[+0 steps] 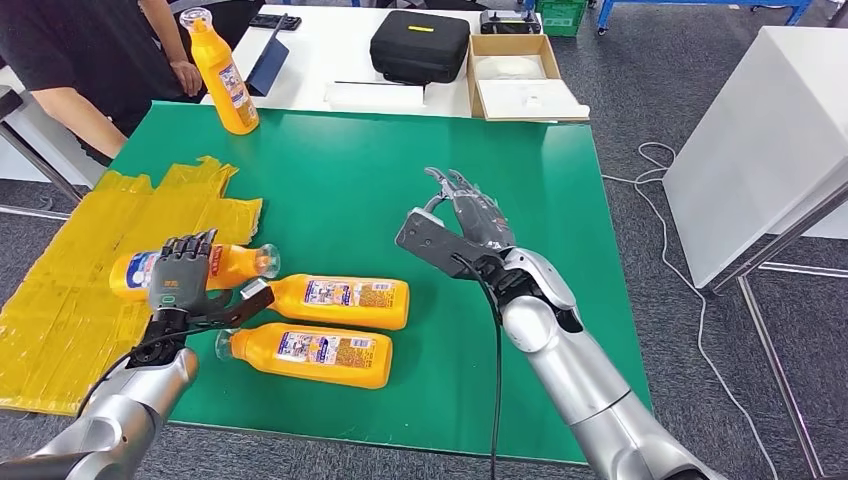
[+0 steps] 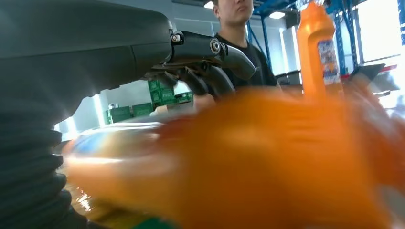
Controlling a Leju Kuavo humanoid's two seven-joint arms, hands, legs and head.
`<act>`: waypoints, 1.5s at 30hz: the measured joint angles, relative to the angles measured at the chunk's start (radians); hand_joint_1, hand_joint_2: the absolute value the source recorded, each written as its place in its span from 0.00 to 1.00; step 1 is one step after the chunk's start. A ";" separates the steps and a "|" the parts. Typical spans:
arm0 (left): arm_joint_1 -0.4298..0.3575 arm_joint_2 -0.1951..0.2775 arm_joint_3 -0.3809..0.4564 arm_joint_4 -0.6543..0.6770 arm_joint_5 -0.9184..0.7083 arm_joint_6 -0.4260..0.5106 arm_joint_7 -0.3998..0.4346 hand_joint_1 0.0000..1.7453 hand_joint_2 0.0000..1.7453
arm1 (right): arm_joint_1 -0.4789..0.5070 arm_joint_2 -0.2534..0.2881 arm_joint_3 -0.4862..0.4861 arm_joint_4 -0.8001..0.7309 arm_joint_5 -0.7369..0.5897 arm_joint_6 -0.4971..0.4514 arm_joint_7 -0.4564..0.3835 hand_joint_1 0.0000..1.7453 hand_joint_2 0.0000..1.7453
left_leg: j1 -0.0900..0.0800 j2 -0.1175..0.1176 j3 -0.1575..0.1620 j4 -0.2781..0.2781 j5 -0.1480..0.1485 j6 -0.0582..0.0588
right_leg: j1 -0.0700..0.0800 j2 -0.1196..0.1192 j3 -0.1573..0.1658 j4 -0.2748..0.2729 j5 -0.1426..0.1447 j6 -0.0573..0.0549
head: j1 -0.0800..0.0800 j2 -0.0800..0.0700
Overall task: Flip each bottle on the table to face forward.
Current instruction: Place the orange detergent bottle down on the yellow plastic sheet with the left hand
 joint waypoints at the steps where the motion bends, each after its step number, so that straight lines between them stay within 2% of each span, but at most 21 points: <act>1: -0.001 0.001 -0.004 0.008 0.000 0.000 0.002 0.00 0.00 | -0.002 0.002 0.002 0.002 0.000 0.000 0.000 0.00 0.00 | 0.000 0.000 0.000 0.000 0.000 0.000 | 0.000 0.000 0.000 0.000 0.000 0.000 | 0.000 0.000; 8: -0.006 0.014 -0.006 0.046 0.054 0.001 -0.001 0.00 0.00 | -0.016 0.016 0.013 0.026 0.007 0.003 -0.026 0.00 0.00 | 0.000 0.000 0.000 0.000 0.000 0.000 | 0.000 0.000 0.000 0.000 0.000 0.000 | 0.000 0.000; 19: -0.002 0.051 0.046 0.048 0.124 0.001 -0.033 0.00 0.00 | -0.042 0.052 0.044 0.080 0.019 0.006 -0.052 0.00 0.00 | 0.000 0.000 0.000 0.000 0.000 0.000 | 0.000 0.000 0.000 0.000 0.000 0.000 | 0.000 0.000; 22: 0.003 0.054 0.079 0.030 0.190 0.001 -0.073 0.00 0.00 | -0.042 0.054 0.053 0.085 0.017 0.015 -0.073 0.00 0.00 | 0.000 0.000 0.000 0.000 0.000 0.000 | 0.000 0.000 0.000 0.000 0.000 0.000 | 0.000 0.000; 24: 0.000 0.058 0.132 0.015 0.295 -0.003 -0.160 0.00 0.00 | -0.037 0.054 0.064 0.085 0.012 0.029 -0.089 0.00 0.50 | 0.000 0.000 0.000 0.000 0.000 0.000 | 0.000 0.000 0.000 0.000 0.000 0.000 | 0.000 0.000; 26: -0.016 0.066 0.226 0.008 0.516 -0.052 -0.334 0.00 0.00 | -0.022 0.057 0.088 0.076 0.005 0.044 -0.101 0.00 1.00 | 0.000 0.000 0.000 0.000 0.000 0.000 | 0.001 0.000 0.000 0.000 0.000 0.000 | 0.000 0.000; 28: -0.042 0.085 0.346 0.007 0.804 -0.190 -0.502 0.00 0.00 | -0.002 0.060 0.124 0.062 0.001 0.052 -0.104 0.00 1.00 | 0.001 0.001 0.000 0.000 0.000 0.000 | 0.001 0.000 0.000 0.000 0.000 0.000 | 0.000 0.000; 29: -0.055 0.097 0.409 0.005 0.935 -0.278 -0.548 0.00 0.00 | 0.007 0.062 0.146 0.054 0.002 0.052 -0.101 0.00 1.00 | 0.001 0.002 0.000 0.000 0.000 0.000 | 0.001 0.001 0.000 0.000 0.000 0.000 | 0.000 0.000; 31: -0.075 0.124 0.510 -0.009 1.114 -0.416 -0.583 0.00 0.00 | 0.028 0.065 0.193 0.038 0.016 0.042 -0.084 0.00 1.00 | 0.002 0.004 0.001 0.000 0.000 -0.001 | 0.002 0.001 -0.001 0.000 0.000 0.000 | 0.000 0.000; 33: -0.081 0.145 0.569 -0.036 1.217 -0.480 -0.592 0.00 0.00 | 0.056 0.069 0.239 0.018 0.057 0.011 -0.051 0.00 1.00 | 0.002 0.004 0.001 -0.001 -0.001 -0.001 | 0.002 0.001 -0.002 0.000 -0.001 -0.001 | 0.000 0.000; 36: -0.060 0.161 0.596 -0.098 1.338 -0.528 -0.596 0.00 0.00 | 0.108 0.078 0.293 -0.011 0.179 -0.069 0.016 0.00 1.00 | 0.002 0.003 0.000 -0.001 -0.001 -0.001 | 0.003 0.001 -0.001 0.000 -0.001 -0.001 | 0.000 0.000; 39: -0.003 0.153 0.594 -0.197 1.440 -0.549 -0.596 0.00 0.00 | 0.165 0.099 0.329 -0.032 0.339 -0.143 0.089 0.00 1.00 | 0.002 0.004 0.000 -0.001 -0.001 -0.001 | 0.003 0.002 -0.002 0.000 -0.001 -0.001 | 0.001 0.000; 42: 0.039 0.129 0.567 -0.286 1.464 -0.533 -0.581 0.00 0.00 | 0.209 0.120 0.349 -0.041 0.474 -0.182 0.154 0.00 1.00 | 0.000 0.002 0.000 -0.001 -0.001 -0.001 | 0.003 0.001 -0.002 0.000 -0.001 -0.001 | 0.001 0.000; 45: 0.045 0.112 0.532 -0.328 1.470 -0.513 -0.561 0.00 0.00 | 0.243 0.136 0.357 -0.042 0.582 -0.200 0.212 0.00 1.00 | 0.000 -0.001 -0.001 -0.001 -0.001 -0.001 | 0.003 -0.001 -0.001 0.000 -0.001 -0.001 | 0.001 0.000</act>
